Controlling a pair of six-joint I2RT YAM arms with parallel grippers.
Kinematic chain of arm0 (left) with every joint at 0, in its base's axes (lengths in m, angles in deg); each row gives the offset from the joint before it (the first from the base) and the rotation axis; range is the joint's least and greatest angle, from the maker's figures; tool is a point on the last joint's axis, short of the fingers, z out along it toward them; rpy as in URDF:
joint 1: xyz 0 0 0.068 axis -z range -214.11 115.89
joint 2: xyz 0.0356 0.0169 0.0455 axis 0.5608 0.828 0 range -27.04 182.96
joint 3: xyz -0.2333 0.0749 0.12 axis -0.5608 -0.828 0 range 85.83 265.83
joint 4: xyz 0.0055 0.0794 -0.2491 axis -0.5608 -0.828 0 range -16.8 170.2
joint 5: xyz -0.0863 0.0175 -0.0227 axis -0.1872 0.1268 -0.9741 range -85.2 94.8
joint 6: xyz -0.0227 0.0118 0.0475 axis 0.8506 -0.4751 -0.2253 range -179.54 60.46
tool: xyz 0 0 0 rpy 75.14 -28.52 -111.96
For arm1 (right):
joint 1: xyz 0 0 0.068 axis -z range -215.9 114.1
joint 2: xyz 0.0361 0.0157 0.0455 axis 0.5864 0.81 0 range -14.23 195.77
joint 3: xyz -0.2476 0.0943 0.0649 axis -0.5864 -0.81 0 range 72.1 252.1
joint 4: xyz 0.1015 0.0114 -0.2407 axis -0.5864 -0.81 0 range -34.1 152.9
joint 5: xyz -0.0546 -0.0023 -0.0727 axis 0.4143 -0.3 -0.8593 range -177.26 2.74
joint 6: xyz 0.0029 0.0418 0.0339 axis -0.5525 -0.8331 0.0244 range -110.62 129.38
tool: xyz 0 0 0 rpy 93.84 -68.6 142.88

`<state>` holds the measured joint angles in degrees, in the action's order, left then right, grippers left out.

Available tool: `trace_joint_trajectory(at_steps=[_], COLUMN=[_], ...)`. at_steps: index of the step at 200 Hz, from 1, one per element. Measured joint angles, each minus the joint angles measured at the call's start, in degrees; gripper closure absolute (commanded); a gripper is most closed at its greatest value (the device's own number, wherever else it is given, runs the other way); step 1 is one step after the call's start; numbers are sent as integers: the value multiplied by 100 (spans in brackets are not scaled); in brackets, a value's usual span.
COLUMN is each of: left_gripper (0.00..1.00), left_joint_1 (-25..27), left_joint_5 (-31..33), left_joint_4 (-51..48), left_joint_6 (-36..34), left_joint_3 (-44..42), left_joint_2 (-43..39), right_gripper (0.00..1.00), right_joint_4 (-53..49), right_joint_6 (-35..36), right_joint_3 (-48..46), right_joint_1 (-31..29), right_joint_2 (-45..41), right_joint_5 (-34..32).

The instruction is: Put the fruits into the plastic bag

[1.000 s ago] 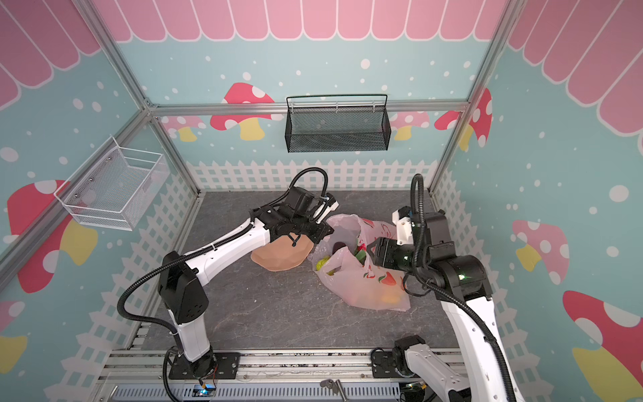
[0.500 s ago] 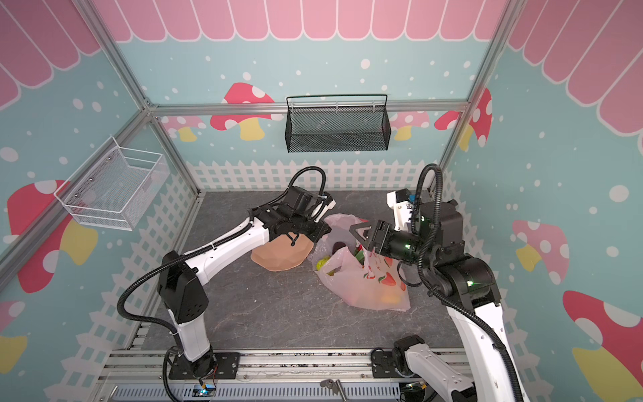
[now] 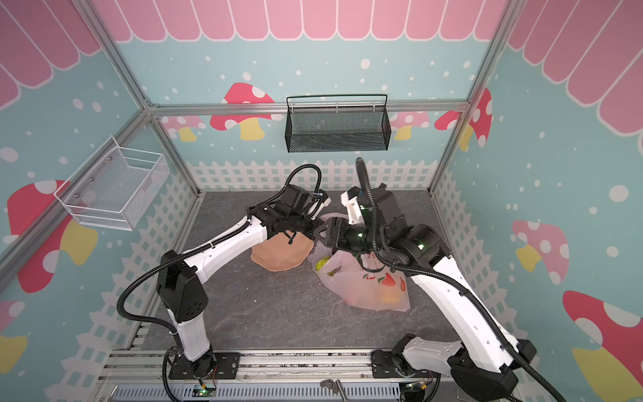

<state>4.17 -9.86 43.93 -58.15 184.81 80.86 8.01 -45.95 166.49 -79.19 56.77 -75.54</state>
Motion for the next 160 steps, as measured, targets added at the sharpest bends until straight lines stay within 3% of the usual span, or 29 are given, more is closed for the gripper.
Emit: trace_joint_trajectory(at_steps=[28, 55, 111, 160], left_gripper=[100, 100, 100, 100], left_joint_1=[-35, -107, -197, -227], left_joint_5=[2, -9, -79, -179], left_joint_4=[-9, -9, -7, -2], left_joint_6=[20, 37, 35, 33], left_joint_3=[0, 0, 0, -50], left_joint_2=[0, 2, 4, 2], right_gripper=[38, 38, 38, 35], right_joint_4=[-7, 15, -129, -125], right_joint_6=[-546, -1165, -1639, -1714], right_joint_3=[-103, -686, -1016, -1257], right_joint_1=[-951, -1432, -1523, -1443], right_joint_2=[236, 109, 407, 855], right_joint_5=[-828, -1480, -2380, -2612])
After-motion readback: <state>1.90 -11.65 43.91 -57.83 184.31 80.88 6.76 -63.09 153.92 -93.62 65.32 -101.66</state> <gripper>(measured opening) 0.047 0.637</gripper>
